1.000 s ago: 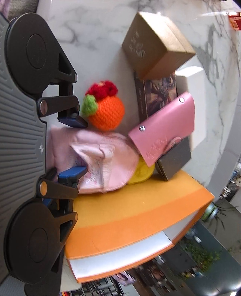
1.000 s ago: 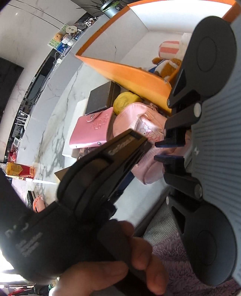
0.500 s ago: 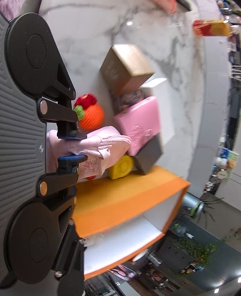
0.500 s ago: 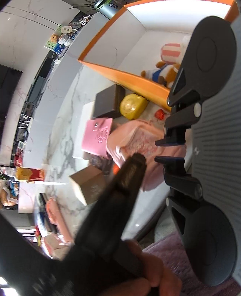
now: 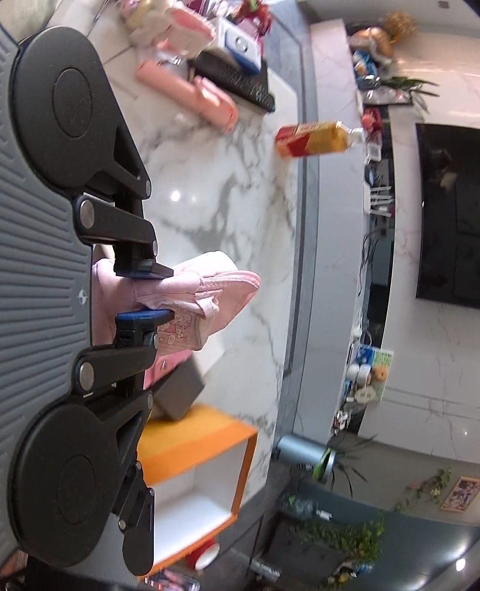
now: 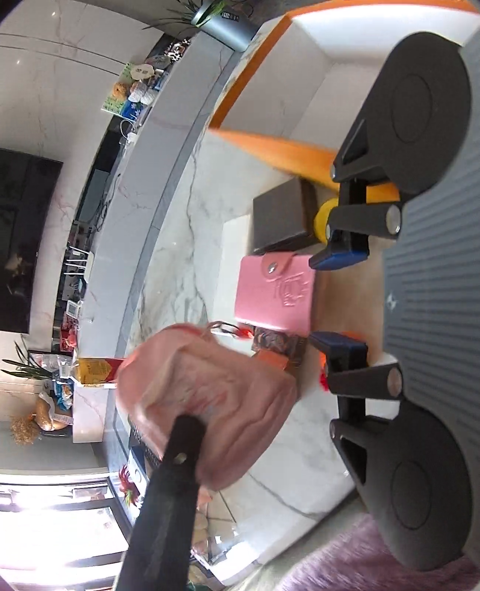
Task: Organize objects
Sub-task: 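Lift the pink pouch with the left tool while the right tool grasps the pink wallet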
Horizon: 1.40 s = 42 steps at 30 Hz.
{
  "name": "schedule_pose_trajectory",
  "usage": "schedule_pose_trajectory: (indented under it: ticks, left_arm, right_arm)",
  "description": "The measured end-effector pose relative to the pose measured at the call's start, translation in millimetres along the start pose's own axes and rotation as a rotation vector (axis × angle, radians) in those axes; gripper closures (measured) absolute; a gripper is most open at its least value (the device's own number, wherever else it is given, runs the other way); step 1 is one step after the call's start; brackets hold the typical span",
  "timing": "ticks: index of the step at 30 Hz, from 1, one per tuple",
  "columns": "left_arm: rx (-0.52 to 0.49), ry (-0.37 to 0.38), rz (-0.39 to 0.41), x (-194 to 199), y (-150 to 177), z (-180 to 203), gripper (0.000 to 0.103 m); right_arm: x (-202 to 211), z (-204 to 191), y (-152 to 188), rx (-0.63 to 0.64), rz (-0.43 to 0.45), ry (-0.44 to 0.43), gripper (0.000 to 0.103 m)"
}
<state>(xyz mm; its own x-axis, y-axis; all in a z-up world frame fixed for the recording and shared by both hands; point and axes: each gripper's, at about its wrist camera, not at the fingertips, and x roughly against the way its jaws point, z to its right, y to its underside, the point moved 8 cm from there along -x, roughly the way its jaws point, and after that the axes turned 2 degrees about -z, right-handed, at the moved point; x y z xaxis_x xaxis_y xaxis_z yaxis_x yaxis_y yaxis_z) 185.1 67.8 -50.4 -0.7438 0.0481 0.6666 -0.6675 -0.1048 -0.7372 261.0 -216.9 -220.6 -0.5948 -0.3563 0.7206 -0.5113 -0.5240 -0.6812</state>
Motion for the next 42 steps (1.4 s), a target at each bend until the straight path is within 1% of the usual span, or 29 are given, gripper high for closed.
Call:
schedule_pose_trajectory:
  ticks: [2, 4, 7, 9, 11, 13, 18, 20, 21, 24, 25, 26, 27, 30, 32, 36, 39, 42]
  left_arm:
    - [-0.003, -0.018, -0.001, -6, -1, -3, 0.083]
    - [-0.002, -0.025, -0.009, -10, 1, -8, 0.083]
    - [0.005, -0.043, -0.017, -14, 4, -16, 0.082]
    - [0.009, -0.053, -0.013, -17, 5, -21, 0.081]
    - [0.032, -0.048, -0.02, -19, 5, -27, 0.08]
    - [0.049, -0.043, -0.02, -21, 5, -31, 0.08]
    - [0.06, -0.038, -0.014, -21, 4, -34, 0.08]
    - [0.064, -0.035, -0.012, -22, 4, -35, 0.079]
    - [0.065, -0.034, -0.011, -21, 3, -35, 0.08]
    - [0.066, -0.033, -0.009, -21, 3, -34, 0.08]
    - [0.066, -0.033, -0.008, -20, 3, -34, 0.08]
    - [0.065, -0.034, -0.007, -19, 3, -33, 0.08]
    - [0.063, -0.034, -0.005, -18, 3, -32, 0.08]
    - [0.056, -0.047, 0.005, -13, 2, -30, 0.08]
    - [0.053, -0.049, 0.014, -9, 0, -29, 0.081]
    - [0.045, -0.045, 0.034, 1, -3, -23, 0.081]
    - [0.032, -0.04, 0.044, 10, -4, -17, 0.081]
    - [0.017, -0.024, 0.04, 19, -2, -8, 0.081]
  right_arm:
    - [-13, -5, -6, 0.015, -0.014, 0.003, 0.06]
    - [-26, -13, -11, 0.044, -0.03, -0.002, 0.049]
    - [-44, -26, -14, 0.122, -0.053, 0.013, 0.041]
    - [-56, -34, -14, 0.184, -0.078, 0.036, 0.039]
    - [-66, -39, -13, 0.232, -0.093, 0.059, 0.038]
    - [-75, -41, -13, 0.252, -0.114, 0.078, 0.037]
    - [-91, -43, -4, 0.343, -0.137, 0.156, 0.036]
    - [-92, -43, -2, 0.379, -0.129, 0.201, 0.044]
    - [-91, -43, -1, 0.391, -0.128, 0.214, 0.049]
    - [-85, -41, 1, 0.388, -0.124, 0.219, 0.055]
    - [-81, -40, 0, 0.384, -0.118, 0.221, 0.064]
    - [-76, -38, -1, 0.381, -0.104, 0.238, 0.066]
    - [-72, -36, -3, 0.372, -0.094, 0.243, 0.072]
    - [-57, -27, -8, 0.316, -0.069, 0.242, 0.081]
    - [-46, -19, -12, 0.27, -0.042, 0.237, 0.084]
    - [-21, -7, -18, 0.161, -0.002, 0.205, 0.086]
    - [-1, 3, -16, 0.012, -0.021, 0.111, 0.086]
    - [18, 10, -6, -0.115, -0.043, 0.019, 0.086]
